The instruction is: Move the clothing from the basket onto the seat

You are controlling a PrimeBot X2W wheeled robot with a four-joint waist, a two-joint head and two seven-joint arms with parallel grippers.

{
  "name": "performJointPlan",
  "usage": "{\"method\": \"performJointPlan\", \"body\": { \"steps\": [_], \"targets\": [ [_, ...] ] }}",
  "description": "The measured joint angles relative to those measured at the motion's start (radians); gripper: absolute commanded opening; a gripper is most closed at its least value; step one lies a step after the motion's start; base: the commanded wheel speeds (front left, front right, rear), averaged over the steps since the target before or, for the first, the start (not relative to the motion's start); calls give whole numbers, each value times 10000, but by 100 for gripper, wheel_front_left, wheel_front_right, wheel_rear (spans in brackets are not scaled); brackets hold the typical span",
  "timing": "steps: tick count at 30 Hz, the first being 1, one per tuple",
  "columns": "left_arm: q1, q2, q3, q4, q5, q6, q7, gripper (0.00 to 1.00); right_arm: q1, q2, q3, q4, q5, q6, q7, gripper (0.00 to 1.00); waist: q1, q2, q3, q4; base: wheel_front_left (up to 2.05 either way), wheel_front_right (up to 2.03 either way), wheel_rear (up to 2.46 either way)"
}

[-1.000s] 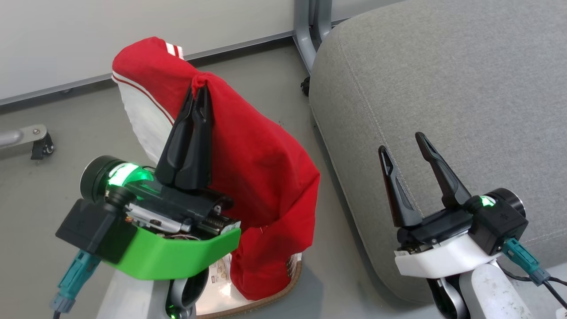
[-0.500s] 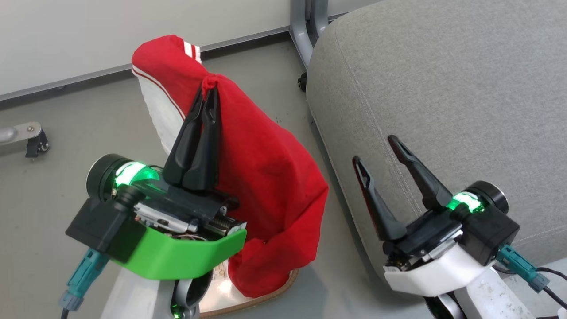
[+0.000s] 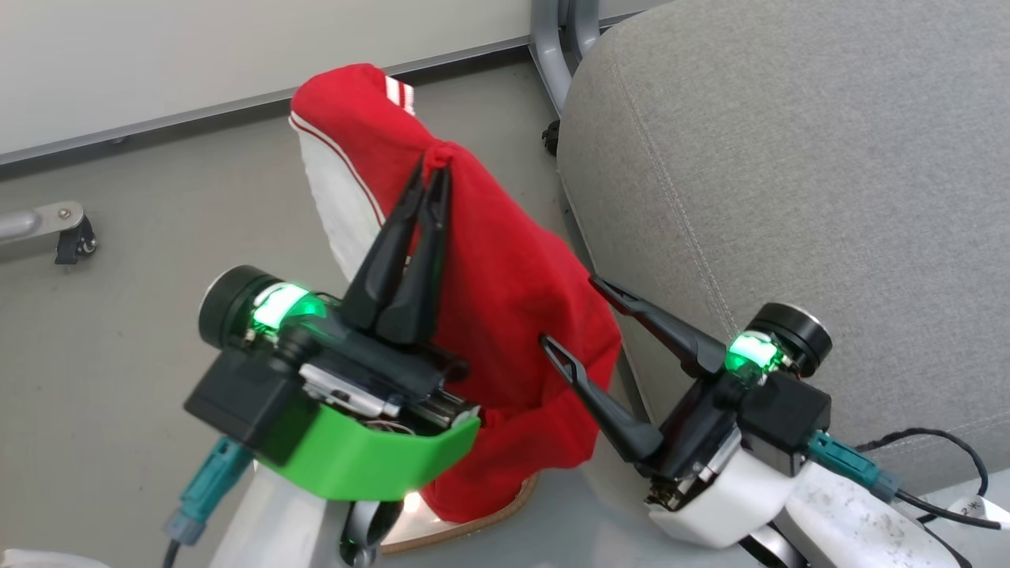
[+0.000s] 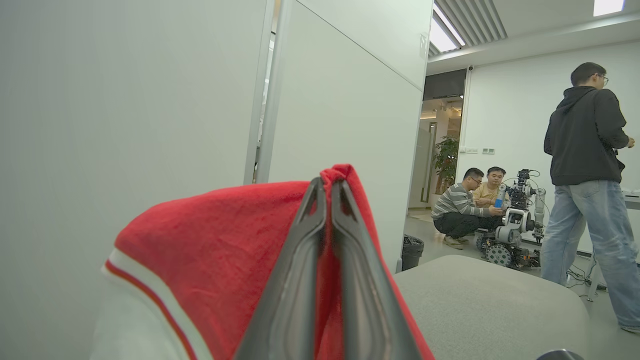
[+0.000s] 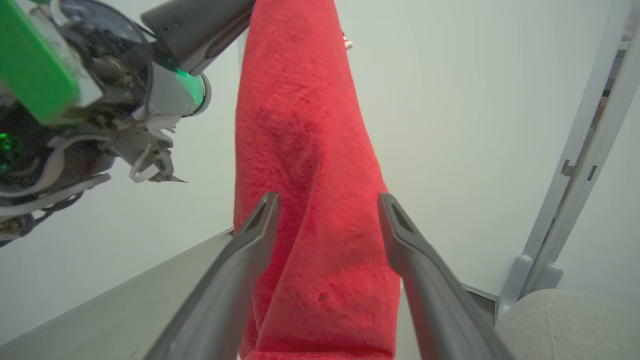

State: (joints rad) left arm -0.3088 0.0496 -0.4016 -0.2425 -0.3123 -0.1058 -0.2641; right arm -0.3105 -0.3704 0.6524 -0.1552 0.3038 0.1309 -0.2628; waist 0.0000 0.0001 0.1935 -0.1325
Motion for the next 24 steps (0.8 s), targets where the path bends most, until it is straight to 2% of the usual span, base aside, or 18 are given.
{"method": "performJointPlan", "body": {
  "steps": [10, 24],
  "targets": [
    [-178, -2, -840, 288, 591, -96, 0, 0, -1069, -125, 765, 1722, -614, 2, 0, 100, 0, 0, -44, 208, 0, 0, 0],
    [-229, 0, -1486, 491, 619, -176, 0, 0, -1887, 529, 1505, 2803, -500, 2, 0, 100, 0, 0, -141, 406, 0, 0, 0]
  ]
}}
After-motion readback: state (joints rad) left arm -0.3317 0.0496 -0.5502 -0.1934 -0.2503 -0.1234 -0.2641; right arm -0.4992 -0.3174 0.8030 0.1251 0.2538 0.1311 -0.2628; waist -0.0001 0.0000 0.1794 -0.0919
